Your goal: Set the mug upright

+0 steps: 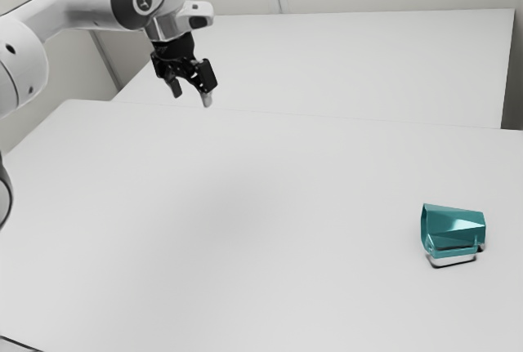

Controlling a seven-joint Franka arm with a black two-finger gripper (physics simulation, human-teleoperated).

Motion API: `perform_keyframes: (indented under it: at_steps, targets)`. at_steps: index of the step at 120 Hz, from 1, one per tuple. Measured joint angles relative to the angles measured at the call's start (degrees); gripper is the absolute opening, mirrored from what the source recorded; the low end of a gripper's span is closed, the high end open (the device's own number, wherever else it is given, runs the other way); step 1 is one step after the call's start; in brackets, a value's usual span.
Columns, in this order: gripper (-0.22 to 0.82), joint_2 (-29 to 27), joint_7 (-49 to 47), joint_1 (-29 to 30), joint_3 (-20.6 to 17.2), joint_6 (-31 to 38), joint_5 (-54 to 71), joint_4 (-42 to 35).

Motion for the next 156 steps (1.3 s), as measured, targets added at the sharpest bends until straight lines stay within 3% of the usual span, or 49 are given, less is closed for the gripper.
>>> perform_keyframes:
  at_steps: [21, 33, 46, 62, 81, 116, 134, 156]
  targets:
    - [0.60, -0.4, 0.0, 0.1, 0.6, 0.6, 0.0, -0.3]
    - [0.60, -0.5, -0.2, -0.5, 1.7, 4.3, -0.7, -4.9]
    - [0.60, 1.5, -0.8, -9.9, 9.8, 9.3, -4.7, -6.8]
    - [0.60, 5.4, -1.4, -15.4, 12.0, 16.1, -12.1, -7.3]
    - [0.60, 5.8, -1.9, -17.4, 11.4, 25.6, -20.4, -15.3]
    - [0.60, -2.0, -2.6, -22.0, 7.4, 39.5, -30.2, -31.8]
    - [0.60, -2.9, -2.9, -23.1, 5.1, 43.8, -32.7, -34.3]
    - [0.60, -0.8, -3.1, -28.9, 4.9, 48.0, -36.2, -34.5]
